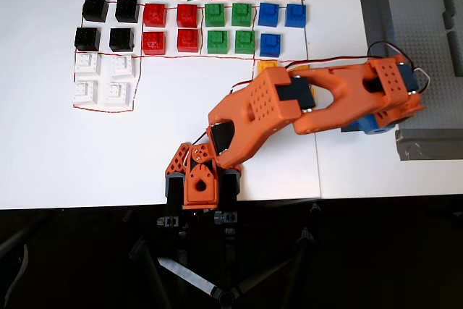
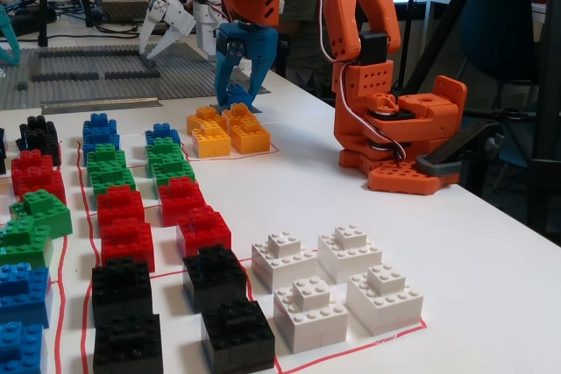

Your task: Grab the block and put it in the grey marker

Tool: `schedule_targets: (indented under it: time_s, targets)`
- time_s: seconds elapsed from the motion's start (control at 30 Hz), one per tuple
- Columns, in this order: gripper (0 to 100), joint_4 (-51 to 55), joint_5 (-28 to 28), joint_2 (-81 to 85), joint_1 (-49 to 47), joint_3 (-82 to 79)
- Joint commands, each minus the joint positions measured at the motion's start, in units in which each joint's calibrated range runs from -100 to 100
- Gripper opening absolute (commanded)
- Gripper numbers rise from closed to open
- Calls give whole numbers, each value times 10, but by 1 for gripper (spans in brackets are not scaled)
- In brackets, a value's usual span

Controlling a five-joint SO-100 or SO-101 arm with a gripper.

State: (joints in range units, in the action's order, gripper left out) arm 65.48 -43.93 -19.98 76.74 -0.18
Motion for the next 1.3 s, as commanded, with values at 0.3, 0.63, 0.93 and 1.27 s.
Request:
schedule_targets:
  time_s: [0.3,0.63,0.93,1.27]
  targets:
    - [42,32,-20,63,32,28]
    - [36,159,-34,108,49,141]
    - [20,255,95,176,-112,181]
    - [5,322,309,231,-405,130]
